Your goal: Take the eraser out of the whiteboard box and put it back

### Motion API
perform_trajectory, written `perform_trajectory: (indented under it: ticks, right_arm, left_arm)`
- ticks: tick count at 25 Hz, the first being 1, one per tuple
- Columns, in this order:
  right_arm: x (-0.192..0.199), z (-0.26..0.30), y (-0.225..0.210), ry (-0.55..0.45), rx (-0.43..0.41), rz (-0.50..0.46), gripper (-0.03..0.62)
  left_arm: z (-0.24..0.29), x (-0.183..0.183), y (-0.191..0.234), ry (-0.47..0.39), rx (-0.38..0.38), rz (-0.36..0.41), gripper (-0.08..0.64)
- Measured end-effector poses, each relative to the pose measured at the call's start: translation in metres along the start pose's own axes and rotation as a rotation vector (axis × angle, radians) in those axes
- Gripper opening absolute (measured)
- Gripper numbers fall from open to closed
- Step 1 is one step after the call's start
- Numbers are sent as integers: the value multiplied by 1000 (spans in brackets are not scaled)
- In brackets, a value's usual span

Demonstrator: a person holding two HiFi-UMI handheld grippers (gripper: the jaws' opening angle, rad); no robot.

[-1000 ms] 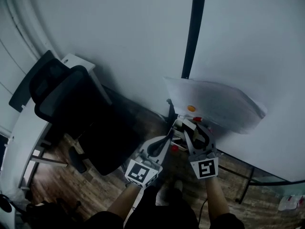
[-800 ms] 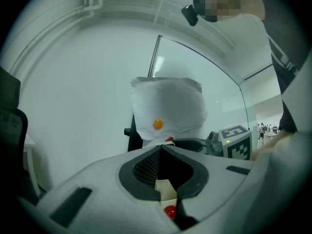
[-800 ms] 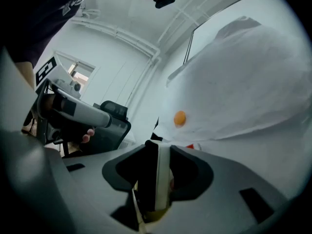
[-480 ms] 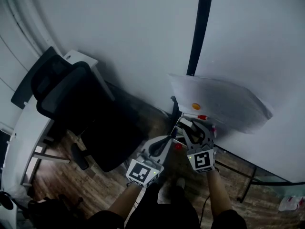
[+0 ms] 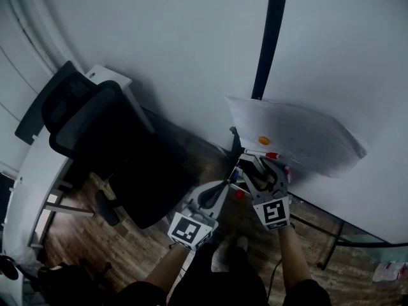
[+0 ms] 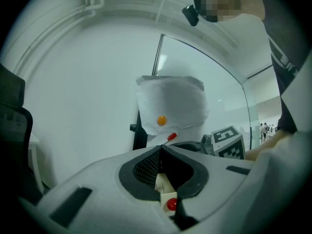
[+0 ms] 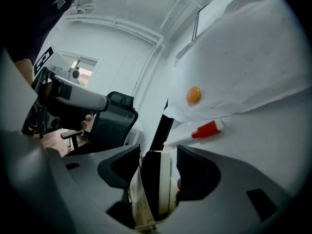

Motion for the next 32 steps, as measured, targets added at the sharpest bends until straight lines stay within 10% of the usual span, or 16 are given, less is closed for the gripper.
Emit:
perform_trajectory:
  ticks: [13,32]
  right_arm:
    - [-48,-30,-21,-173,104,229,109]
    - [-173,-109,-16,-569,178,229,5]
  left_arm:
    - [10,-32,-5,-68,17,48,5]
    - [31,-135,-57,-300,128,190,5]
Point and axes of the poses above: the fingertips, and each gripper's own axes: z forward along the fingers, y to its left, x out of its underside, the point moved 10 cm from there along -z, backward along the fingers, and after that the axes turned 10 degrees about -y, right-handed, at the moved point
